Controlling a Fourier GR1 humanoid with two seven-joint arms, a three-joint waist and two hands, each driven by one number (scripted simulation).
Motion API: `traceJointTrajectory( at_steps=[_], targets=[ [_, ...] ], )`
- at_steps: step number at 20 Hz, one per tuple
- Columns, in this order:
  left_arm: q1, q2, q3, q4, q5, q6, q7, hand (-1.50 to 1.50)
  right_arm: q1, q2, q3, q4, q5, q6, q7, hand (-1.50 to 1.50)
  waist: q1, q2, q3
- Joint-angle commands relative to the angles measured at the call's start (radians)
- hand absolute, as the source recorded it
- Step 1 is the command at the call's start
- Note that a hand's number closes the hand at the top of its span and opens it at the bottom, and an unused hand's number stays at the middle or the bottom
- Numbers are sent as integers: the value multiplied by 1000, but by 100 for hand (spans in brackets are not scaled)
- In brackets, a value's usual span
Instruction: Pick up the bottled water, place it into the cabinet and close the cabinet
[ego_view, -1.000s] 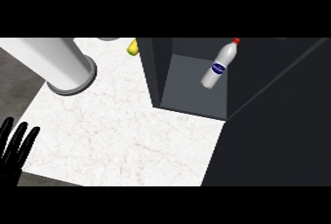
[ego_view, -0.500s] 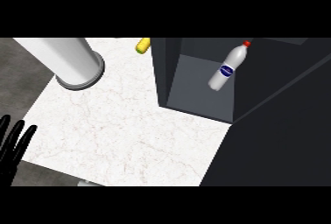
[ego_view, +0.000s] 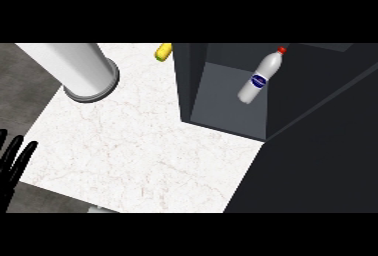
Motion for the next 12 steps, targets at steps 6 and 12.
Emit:
traceJointTrajectory(
  at_steps=[6, 12],
  targets=[
    [-3, 10, 17, 16, 11, -24, -1, -150, -65, 84, 87, 14, -20, -39, 91, 150, 3, 15, 1],
    [-21, 15, 28, 19, 18, -49, -6, -150, -37, 85, 125, 46, -98, -3, 76, 150, 41, 44, 1]
  ],
)
